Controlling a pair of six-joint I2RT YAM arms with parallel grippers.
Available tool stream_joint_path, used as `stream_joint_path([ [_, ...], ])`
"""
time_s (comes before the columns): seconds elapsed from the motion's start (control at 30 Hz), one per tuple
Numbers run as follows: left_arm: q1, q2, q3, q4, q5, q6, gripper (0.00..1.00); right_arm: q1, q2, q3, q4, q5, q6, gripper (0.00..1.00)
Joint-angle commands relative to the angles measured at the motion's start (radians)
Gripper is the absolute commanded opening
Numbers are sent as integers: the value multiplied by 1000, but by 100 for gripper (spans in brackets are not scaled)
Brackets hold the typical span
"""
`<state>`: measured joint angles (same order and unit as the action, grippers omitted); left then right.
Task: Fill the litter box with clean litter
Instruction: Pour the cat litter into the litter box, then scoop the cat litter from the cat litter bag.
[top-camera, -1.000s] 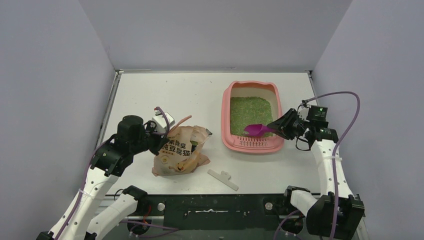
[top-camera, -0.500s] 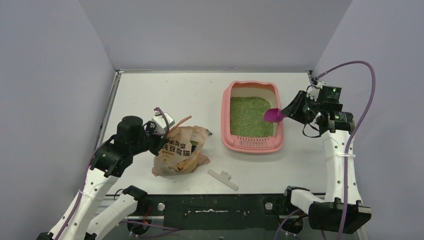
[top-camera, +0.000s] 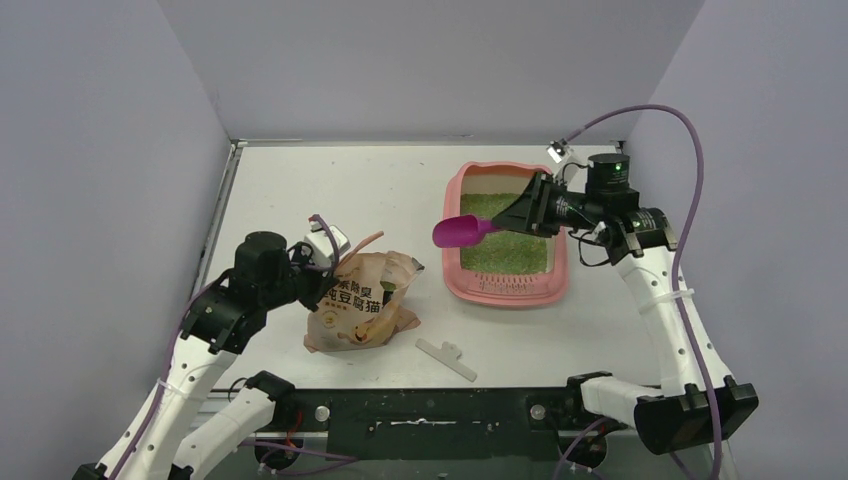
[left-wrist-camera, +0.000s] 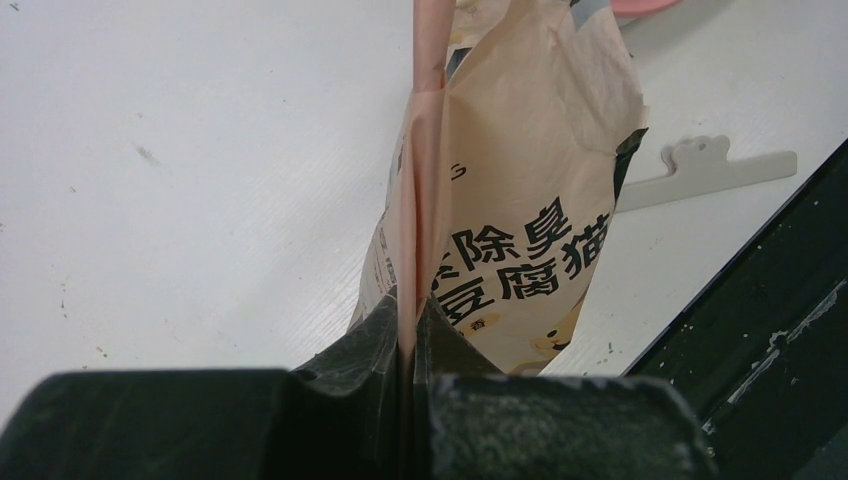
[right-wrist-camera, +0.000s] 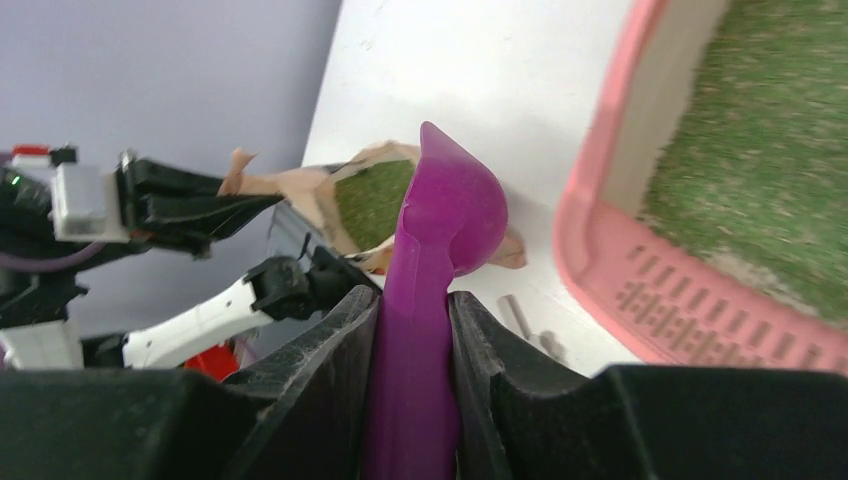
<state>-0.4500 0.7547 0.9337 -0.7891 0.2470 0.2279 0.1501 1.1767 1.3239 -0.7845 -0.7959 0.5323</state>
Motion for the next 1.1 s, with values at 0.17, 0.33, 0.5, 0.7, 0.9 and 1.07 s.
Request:
stream_joint_path([
  [0.17, -6, 1, 46, 131, 47, -19, 0, 208, 71, 39, 160, -64, 74, 0],
  [0.33, -6, -2, 47, 127, 48, -25, 0, 290, 127, 44, 170, -28, 66, 0],
  [0.5, -7, -4, 47, 122, 46, -26, 0, 349, 192, 54, 178, 9, 62, 0],
  [0.7, -9, -3, 48, 116, 60, -29, 0, 391, 261, 104, 168, 61, 55, 0],
  [0.9, -11, 7, 52, 116, 79, -29, 0, 444, 328, 154, 205, 99, 80, 0],
  [1.07, -12, -1, 53, 114, 71, -27, 0, 513, 439, 264, 44, 137, -7, 0],
])
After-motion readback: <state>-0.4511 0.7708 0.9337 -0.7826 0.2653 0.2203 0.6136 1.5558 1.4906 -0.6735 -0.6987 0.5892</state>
